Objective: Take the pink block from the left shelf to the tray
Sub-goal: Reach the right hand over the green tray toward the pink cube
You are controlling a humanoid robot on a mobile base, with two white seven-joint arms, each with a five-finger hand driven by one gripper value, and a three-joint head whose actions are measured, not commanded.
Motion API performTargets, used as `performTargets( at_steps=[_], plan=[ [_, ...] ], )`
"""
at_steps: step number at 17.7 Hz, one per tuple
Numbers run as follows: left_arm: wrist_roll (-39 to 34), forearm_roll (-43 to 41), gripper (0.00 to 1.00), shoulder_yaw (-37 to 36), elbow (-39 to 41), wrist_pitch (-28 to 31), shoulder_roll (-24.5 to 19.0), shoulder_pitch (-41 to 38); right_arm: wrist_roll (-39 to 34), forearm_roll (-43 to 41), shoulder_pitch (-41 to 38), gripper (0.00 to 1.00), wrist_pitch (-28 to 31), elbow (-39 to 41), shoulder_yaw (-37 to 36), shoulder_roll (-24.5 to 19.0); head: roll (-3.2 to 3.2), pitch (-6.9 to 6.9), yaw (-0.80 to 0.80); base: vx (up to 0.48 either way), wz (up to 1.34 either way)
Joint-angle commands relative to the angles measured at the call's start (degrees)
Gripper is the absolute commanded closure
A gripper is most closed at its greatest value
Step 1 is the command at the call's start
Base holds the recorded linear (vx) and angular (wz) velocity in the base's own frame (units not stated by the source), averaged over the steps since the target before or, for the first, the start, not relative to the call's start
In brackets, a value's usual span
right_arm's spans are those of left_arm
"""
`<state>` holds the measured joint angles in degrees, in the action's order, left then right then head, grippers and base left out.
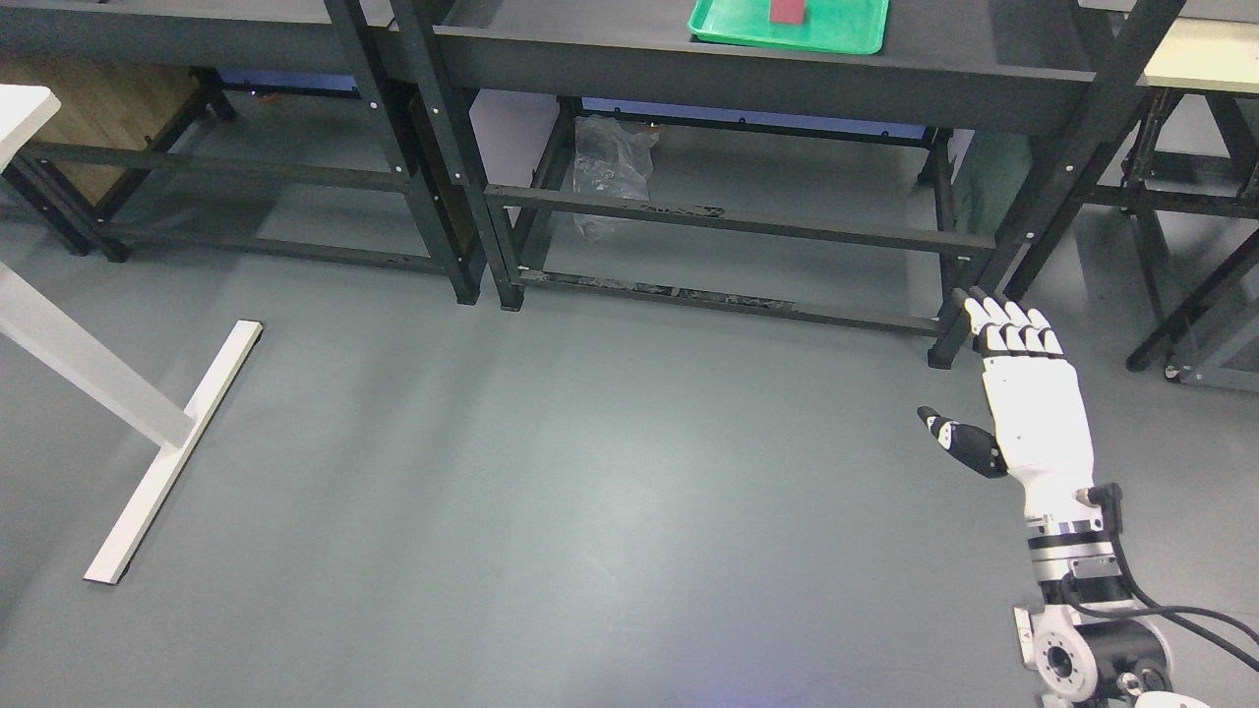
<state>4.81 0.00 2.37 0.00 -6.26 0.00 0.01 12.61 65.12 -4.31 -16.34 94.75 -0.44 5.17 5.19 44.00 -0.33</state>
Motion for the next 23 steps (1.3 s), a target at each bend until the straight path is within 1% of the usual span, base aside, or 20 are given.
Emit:
performTargets(
  at_steps=[1, 13, 20, 23],
  plan=[
    [0.02, -0.09, 0.00, 0.00, 1.00, 0.02, -1.00, 1.31, -0.04, 0.62, 0.00, 0.01, -0.01, 0.00, 0.00, 0.11, 0.00, 0.00, 0.00, 0.028, 0.03],
    [0.02, -0.09, 0.00, 0.00, 1.00, 0.02, -1.00, 1.40, -0.04, -0.08, 0.00, 0.01, 0.08, -0.26, -0.09, 0.11, 0.00, 0.00, 0.00, 0.111, 0.06],
    [0.02, -0.09, 0.00, 0.00, 1.00, 0.02, -1.00, 1.31, -0.04, -0.61, 0.17, 0.01, -0.27, -0.26, -0.09, 0.11, 0.00, 0.00, 0.00, 0.231, -0.13],
    [0.02, -0.09, 0.00, 0.00, 1.00, 0.02, -1.00, 1.31, -0.04, -1.48, 0.26, 0.01, -1.85, -0.26, -0.09, 0.11, 0.00, 0.00, 0.00, 0.270, -0.06]
  ],
)
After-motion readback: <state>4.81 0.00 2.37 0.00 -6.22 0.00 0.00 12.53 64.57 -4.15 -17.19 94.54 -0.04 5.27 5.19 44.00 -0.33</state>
